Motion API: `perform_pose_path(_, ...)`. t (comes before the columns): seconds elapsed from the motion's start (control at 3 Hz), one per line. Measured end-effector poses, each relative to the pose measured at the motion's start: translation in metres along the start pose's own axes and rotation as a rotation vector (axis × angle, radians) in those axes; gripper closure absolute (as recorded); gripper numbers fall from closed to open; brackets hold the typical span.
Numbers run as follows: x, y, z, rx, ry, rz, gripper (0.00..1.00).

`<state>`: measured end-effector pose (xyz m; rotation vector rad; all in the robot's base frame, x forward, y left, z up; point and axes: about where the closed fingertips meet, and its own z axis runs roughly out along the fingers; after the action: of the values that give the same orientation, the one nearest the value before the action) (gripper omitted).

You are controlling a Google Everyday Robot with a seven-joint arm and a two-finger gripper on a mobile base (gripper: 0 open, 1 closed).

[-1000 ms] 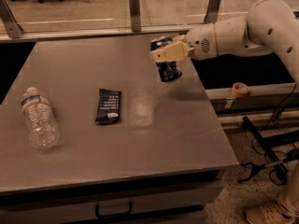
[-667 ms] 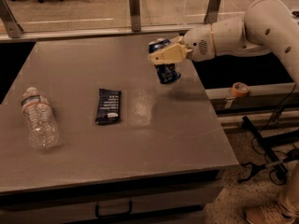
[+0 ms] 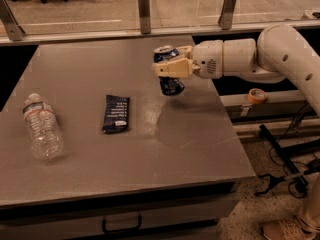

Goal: Place pepsi can upright

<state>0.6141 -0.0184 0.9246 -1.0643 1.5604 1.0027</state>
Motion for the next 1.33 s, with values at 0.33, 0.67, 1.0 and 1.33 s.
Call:
perform_pose_path(0.33, -0.001, 0.010, 0.009, -0.042, -0.079, -0.077, 0.85)
perform_pose_path(0.67, 0.003, 0.021, 0.015, -0.080, -0.141, -0.150, 0.61)
perform_pose_path(1.0, 0.008, 0.028, 0.018, -0.095, -0.187, -0.200, 0.38)
perform_pose_path(1.33, 0.015, 0.036, 0.022, -0.109, -0.170, -0.246, 0.15)
